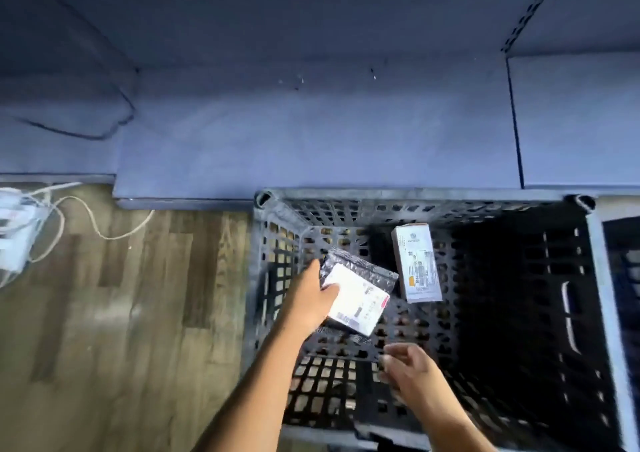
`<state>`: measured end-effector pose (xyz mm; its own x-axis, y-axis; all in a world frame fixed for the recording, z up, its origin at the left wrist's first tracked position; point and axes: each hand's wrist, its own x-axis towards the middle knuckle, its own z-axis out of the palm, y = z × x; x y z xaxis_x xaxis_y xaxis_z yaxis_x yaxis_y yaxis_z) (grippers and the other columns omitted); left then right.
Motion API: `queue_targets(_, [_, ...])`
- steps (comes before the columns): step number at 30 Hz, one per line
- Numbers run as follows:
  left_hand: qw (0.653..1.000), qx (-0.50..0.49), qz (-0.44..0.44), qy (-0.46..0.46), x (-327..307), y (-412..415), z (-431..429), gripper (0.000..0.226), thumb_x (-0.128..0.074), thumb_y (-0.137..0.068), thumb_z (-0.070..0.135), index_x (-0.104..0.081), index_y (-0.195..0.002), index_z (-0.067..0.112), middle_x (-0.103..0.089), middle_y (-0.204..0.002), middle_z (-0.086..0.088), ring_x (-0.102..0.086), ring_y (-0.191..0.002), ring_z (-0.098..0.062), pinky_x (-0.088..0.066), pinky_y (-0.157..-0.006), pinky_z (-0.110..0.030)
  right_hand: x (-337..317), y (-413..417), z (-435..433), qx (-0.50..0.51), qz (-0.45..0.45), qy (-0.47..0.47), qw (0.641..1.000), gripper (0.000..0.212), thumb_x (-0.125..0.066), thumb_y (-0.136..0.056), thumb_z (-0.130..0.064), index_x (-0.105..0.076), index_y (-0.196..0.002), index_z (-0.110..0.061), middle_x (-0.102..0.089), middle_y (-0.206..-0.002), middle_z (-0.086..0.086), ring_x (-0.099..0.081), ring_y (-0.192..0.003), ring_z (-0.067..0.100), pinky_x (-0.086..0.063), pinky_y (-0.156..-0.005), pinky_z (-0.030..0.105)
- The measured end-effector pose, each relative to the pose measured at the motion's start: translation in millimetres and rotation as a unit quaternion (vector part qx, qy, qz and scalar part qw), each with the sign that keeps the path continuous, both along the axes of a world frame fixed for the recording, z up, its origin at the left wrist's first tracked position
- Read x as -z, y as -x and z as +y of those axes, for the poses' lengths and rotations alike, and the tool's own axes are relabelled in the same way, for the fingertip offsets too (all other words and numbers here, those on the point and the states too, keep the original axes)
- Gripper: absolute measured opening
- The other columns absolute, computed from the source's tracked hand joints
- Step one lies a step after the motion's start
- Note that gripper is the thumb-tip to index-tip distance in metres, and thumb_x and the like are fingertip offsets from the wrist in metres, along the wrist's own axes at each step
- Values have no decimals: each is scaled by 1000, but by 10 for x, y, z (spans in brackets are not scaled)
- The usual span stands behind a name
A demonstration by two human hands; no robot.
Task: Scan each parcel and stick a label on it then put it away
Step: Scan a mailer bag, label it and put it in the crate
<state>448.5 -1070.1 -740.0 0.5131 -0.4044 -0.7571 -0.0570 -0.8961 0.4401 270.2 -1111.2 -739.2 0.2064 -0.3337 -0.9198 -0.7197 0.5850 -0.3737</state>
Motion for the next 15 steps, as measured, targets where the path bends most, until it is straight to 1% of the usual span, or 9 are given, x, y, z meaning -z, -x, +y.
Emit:
queue_targets(2, [990, -133, 43, 33, -578, -39, 185, 66, -59, -93, 22, -25, -148, 11, -37, -146, -1, -51, -113, -6, -40, -93, -22, -490, -27, 28, 25, -29, -11, 999, 5, -57, -92, -13, -59, -95, -16, -68, -92, 5, -68, -80, 16, -48, -58, 22])
queue_targets(3, [976, -203, 60, 57, -984, -76, 265, 71, -63, -90, 24, -23, -149, 14, -33, -148, 2, -42, -128, -11, -33, -105, -26, -824, -72, 19, 40, -42, -14, 998, 5, -57, -92, -11, -59, -96, -13, -68, -90, 7, -67, -80, 18, -49, -57, 23])
queue_targets(6, [917, -365, 92, 133, -1993, -168, 454, 86, -75, -80, 31, -24, -148, 15, -36, -146, 4, -36, -132, -13, -26, -109, -29, -1766, -264, -66, 58, -69, -17, 996, 7, -52, -94, -5, -57, -91, -9, -65, -70, 2, -63, -64, 13, -49, -51, 21])
queue_targets(8, [886, -413, 96, 186, -2625, -170, 528, 113, -88, -54, 50, -32, -145, 13, -41, -147, -5, -44, -130, -22, -31, -112, -43, -2439, -414, -136, 53, -99, -15, 994, 15, -49, -95, -2, -53, -85, -12, -63, -58, -4, -60, -52, 8, -46, -45, 21])
queue_targets(9, [871, -435, 102, 205, -2918, -159, 551, 114, -90, -49, 51, -36, -142, 12, -47, -142, -8, -51, -125, -24, -37, -108, -48, -2760, -501, -179, 45, -118, -9, 992, 19, -48, -95, 0, -52, -82, -13, -64, -57, -5, -60, -51, 9, -47, -48, 22])
queue_targets(10, [851, -456, 105, 238, -3295, -150, 557, 97, -87, -60, 42, -40, -138, 8, -54, -135, -10, -57, -118, -24, -43, -102, -48, -3122, -566, -216, 16, -141, 4, 990, 23, -47, -95, 2, -52, -80, -15, -65, -61, -1, -60, -54, 14, -47, -53, 24])
queue_targets(12, [822, -467, 110, 306, -3929, -114, 504, 42, -66, -86, 9, -50, -125, 5, -64, -116, -11, -64, -102, -23, -51, -90, -42, -3693, -625, -276, -46, -174, 21, 983, 24, -46, -95, 3, -54, -81, -15, -63, -73, 9, -58, -61, 20, -40, -63, 28])
queue_targets(13, [809, -468, 108, 339, -4235, -111, 478, 33, -58, -89, 1, -52, -121, 7, -66, -110, -11, -65, -96, -22, -53, -84, -40, -4044, -655, -327, -77, -190, 28, 978, 20, -45, -96, 1, -55, -85, -13, -61, -77, 8, -60, -61, 17, -39, -65, 28])
queue_targets(15, [796, -454, 102, 387, -4794, -119, 424, 28, -55, -91, -1, -55, -116, 10, -68, -106, -8, -67, -92, -22, -55, -77, -37, -4626, -691, -397, -108, -223, 39, 968, 11, -47, -96, -3, -55, -97, -10, -61, -83, 5, -64, -64, 9, -41, -66, 26])
